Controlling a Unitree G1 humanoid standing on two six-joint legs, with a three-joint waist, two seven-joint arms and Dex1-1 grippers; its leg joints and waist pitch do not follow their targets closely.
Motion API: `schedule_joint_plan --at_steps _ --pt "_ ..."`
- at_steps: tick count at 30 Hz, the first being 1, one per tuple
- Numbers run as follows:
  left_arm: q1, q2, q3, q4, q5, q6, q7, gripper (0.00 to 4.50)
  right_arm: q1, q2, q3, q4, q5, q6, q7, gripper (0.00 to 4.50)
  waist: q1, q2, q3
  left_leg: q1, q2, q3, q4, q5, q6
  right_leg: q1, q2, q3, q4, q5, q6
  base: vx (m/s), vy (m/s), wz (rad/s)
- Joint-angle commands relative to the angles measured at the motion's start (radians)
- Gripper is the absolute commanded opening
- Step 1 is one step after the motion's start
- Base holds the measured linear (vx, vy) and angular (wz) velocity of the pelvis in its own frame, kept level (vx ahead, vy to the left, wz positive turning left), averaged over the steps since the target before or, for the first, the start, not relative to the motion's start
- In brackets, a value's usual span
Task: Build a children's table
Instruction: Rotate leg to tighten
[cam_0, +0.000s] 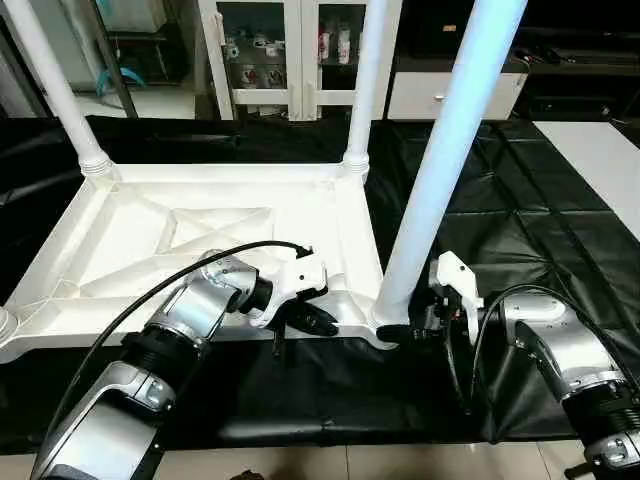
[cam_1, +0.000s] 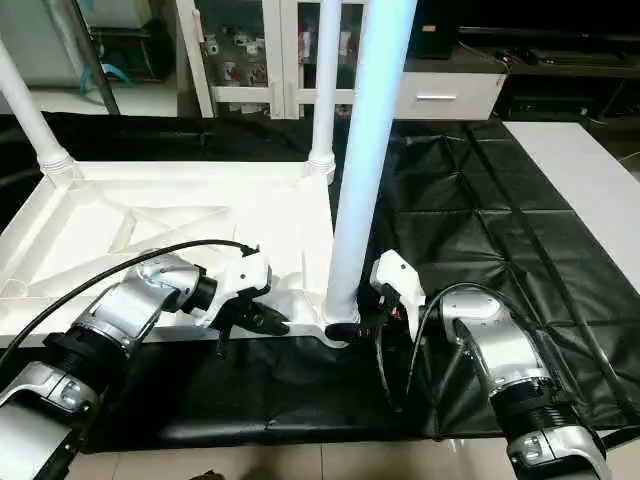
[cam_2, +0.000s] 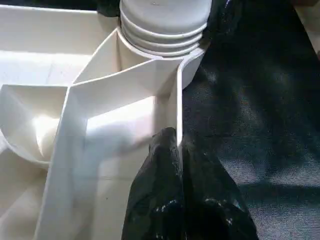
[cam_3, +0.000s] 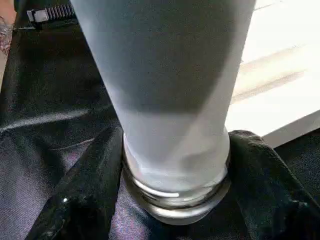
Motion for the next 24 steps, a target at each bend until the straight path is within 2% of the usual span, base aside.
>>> schedule_joint_plan --at_steps 1,5,7,8,9,10,12,14,15,17,18,19,20,22,24 --pt "0.029 -0.004 -0.065 0.014 0.030 0.018 -0.024 0.00 -0.003 0.008 0.011 -0.003 -0.005 -0.004 0.005 2.75 -0.003 -0.008 -0.058 0.003 0.033 -0.005 -0.051 -0.154 0.074 0.050 -0.072 0.052 -0.061 -0.126 -0.238 0.000 0.000 0.00" --pt "0.026 -0.011 -0.056 0.020 0.030 0.014 -0.003 0.00 -0.006 0.031 -0.004 0.016 -0.006 0.005 -0.044 2.75 -0.004 -0.009 -0.055 0.001 0.032 -0.005 -0.053 -0.164 0.071 0.051 -0.073 0.051 -0.064 -0.153 -0.233 0.000 0.000 0.00" --pt "0.006 -0.049 -0.019 0.057 0.030 0.014 0.094 0.00 -0.019 0.096 -0.036 0.072 -0.026 0.021 -0.201 2.74 -0.008 -0.010 -0.050 0.004 0.031 -0.006 -0.058 -0.204 0.057 0.048 -0.075 0.050 -0.075 -0.241 -0.212 0.000 0.000 0.00" --pt "0.006 -0.049 -0.019 0.057 0.030 0.014 0.094 0.00 -0.019 0.096 -0.036 0.072 -0.026 0.021 -0.201 2.74 -0.011 -0.008 -0.047 0.005 0.031 -0.006 -0.060 -0.219 0.050 0.045 -0.074 0.051 -0.079 -0.276 -0.204 0.000 0.000 0.00" --pt "-0.006 -0.067 -0.003 0.078 0.032 0.014 0.144 0.00 -0.023 0.127 -0.049 0.096 -0.037 0.025 -0.273 2.74 -0.013 -0.009 -0.045 0.011 0.030 -0.009 -0.063 -0.256 0.030 0.043 -0.079 0.051 -0.088 -0.347 -0.185 0.000 0.000 0.00" --pt "-0.021 -0.087 0.013 0.104 0.040 0.016 0.208 0.00 -0.029 0.161 -0.059 0.121 -0.050 0.029 -0.352 2.74 -0.019 -0.008 -0.045 0.010 0.028 -0.012 -0.065 -0.270 0.016 0.042 -0.078 0.051 -0.089 -0.385 -0.167 0.000 0.000 0.00" --pt "-0.030 -0.098 0.022 0.120 0.045 0.018 0.246 0.00 -0.033 0.181 -0.065 0.135 -0.058 0.031 -0.397 2.73 -0.029 -0.011 -0.043 0.009 0.025 -0.016 -0.069 -0.292 0.005 0.044 -0.079 0.048 -0.096 -0.435 -0.141 0.000 0.000 0.00" --pt "-0.057 -0.130 0.045 0.156 0.057 0.032 0.351 0.00 -0.045 0.254 -0.088 0.180 -0.081 0.059 -0.575 2.73 -0.038 -0.010 -0.044 0.013 0.026 -0.017 -0.071 -0.298 0.008 0.041 -0.077 0.049 -0.099 -0.436 -0.134 0.000 0.000 0.00" --pt "-0.069 -0.148 0.058 0.169 0.058 0.041 0.402 0.00 -0.052 0.297 -0.104 0.210 -0.092 0.072 -0.684 2.73 -0.044 -0.006 -0.042 0.012 0.025 -0.017 -0.072 -0.305 -0.001 0.037 -0.077 0.050 -0.099 -0.437 -0.138 0.000 0.000 0.00" --pt "-0.085 -0.175 0.078 0.187 0.057 0.049 0.471 0.00 -0.066 0.364 -0.132 0.259 -0.104 0.079 -0.846 2.72 -0.059 -0.006 -0.041 0.008 0.021 -0.021 -0.075 -0.317 -0.013 0.039 -0.075 0.046 -0.100 -0.458 -0.125 0.000 0.000 0.00" --pt "-0.085 -0.175 0.078 0.187 0.057 0.049 0.471 0.00 -0.066 0.364 -0.132 0.259 -0.104 0.079 -0.846 2.72 -0.059 -0.007 -0.042 0.009 0.022 -0.023 -0.075 -0.325 -0.015 0.039 -0.076 0.046 -0.103 -0.466 -0.119 0.000 0.000 0.00" --pt "-0.100 -0.199 0.095 0.214 0.064 0.038 0.529 0.00 -0.086 0.432 -0.171 0.311 -0.105 0.055 -0.990 2.72 -0.062 -0.004 -0.043 0.011 0.020 -0.022 -0.074 -0.330 -0.015 0.035 -0.079 0.048 -0.106 -0.469 -0.116 0.000 0.000 0.00" --pt "-0.105 -0.208 0.100 0.223 0.068 0.033 0.549 0.00 -0.093 0.459 -0.190 0.330 -0.107 0.034 -1.064 2.72 -0.066 -0.003 -0.043 0.011 0.020 -0.023 -0.075 -0.334 -0.018 0.033 -0.077 0.048 -0.105 -0.470 -0.117 0.000 0.000 0.00" --pt "-0.110 -0.217 0.105 0.233 0.069 0.025 0.571 0.00 -0.104 0.500 -0.210 0.355 -0.108 -0.001 -1.153 2.72 -0.064 -0.004 -0.046 0.015 0.021 -0.020 -0.075 -0.321 -0.018 0.032 -0.077 0.052 -0.103 -0.415 -0.124 0.000 0.000 0.00" --pt "-0.114 -0.225 0.107 0.241 0.068 0.019 0.584 0.00 -0.113 0.541 -0.203 0.378 -0.120 -0.039 -1.209 2.72 -0.064 -0.004 -0.047 0.016 0.022 -0.017 -0.075 -0.311 -0.017 0.031 -0.075 0.055 -0.097 -0.355 -0.145 0.000 0.000 0.00"
